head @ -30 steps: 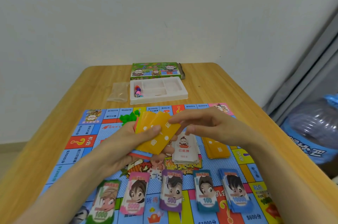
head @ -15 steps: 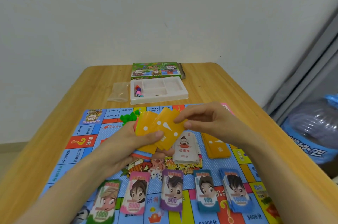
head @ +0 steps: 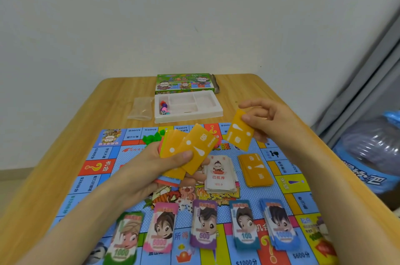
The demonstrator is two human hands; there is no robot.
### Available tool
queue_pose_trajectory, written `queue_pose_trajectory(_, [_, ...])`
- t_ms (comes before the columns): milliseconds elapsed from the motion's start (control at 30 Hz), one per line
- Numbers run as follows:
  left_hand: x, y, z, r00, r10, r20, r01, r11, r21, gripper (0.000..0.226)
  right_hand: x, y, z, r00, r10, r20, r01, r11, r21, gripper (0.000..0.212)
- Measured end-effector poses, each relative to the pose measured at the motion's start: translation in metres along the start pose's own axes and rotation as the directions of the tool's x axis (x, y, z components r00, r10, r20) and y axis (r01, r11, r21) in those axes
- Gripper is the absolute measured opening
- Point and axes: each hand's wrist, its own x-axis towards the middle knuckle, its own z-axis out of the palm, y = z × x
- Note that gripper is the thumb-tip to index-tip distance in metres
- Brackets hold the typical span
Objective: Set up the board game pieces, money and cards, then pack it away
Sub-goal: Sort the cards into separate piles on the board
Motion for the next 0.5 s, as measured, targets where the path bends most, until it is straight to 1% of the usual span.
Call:
queue_pose_trajectory(67, [0.0, 0.0, -0.001, 1.0, 0.003, -0.001, -0.003, 1.0, -0.003, 0.019, 0.003, 0.003, -0.009, 0.994, 0.097, -0.044, -0.103, 0.983, -0.154, 0.006])
queue_pose_trajectory(100, [0.0, 0.0, -0.001, 1.0, 0.002, -0.001, -0.002, 1.0, -0.002, 0.019, 0.005, 0.004, -0.013, 0.988, 0.149, -0.044, -0.155, 0.963, -0.22, 0.004])
queue_pose_trajectory(200, [0.0, 0.0, -0.002, 1.0, -0.003, 0.004, 0.003, 1.0, 0.004, 0.023, 0.007, 0.009, -0.021, 0.969, 0.245, -0.006, -0.235, 0.921, -0.312, 0.006])
queue_pose_trajectory(300, [0.001, 0.0, -0.002, 0.999, -0.022, -0.025, 0.021, 1.0, -0.01, 0.028, 0.008, 0.01, -0.023, 0.958, 0.282, 0.048, -0.24, 0.884, -0.402, 0.004])
queue_pose_trajectory(400, [0.001, 0.0, -0.003, 0.999, -0.028, -0.035, 0.027, 1.0, -0.016, 0.029, 0.008, 0.011, -0.021, 0.931, 0.331, 0.15, -0.208, 0.824, -0.527, 0.004])
queue_pose_trajectory(500, [0.002, 0.0, -0.004, 0.999, -0.029, -0.031, 0.029, 1.0, -0.009, 0.03, 0.008, 0.013, -0.022, 0.913, 0.356, 0.198, -0.186, 0.797, -0.575, 0.008])
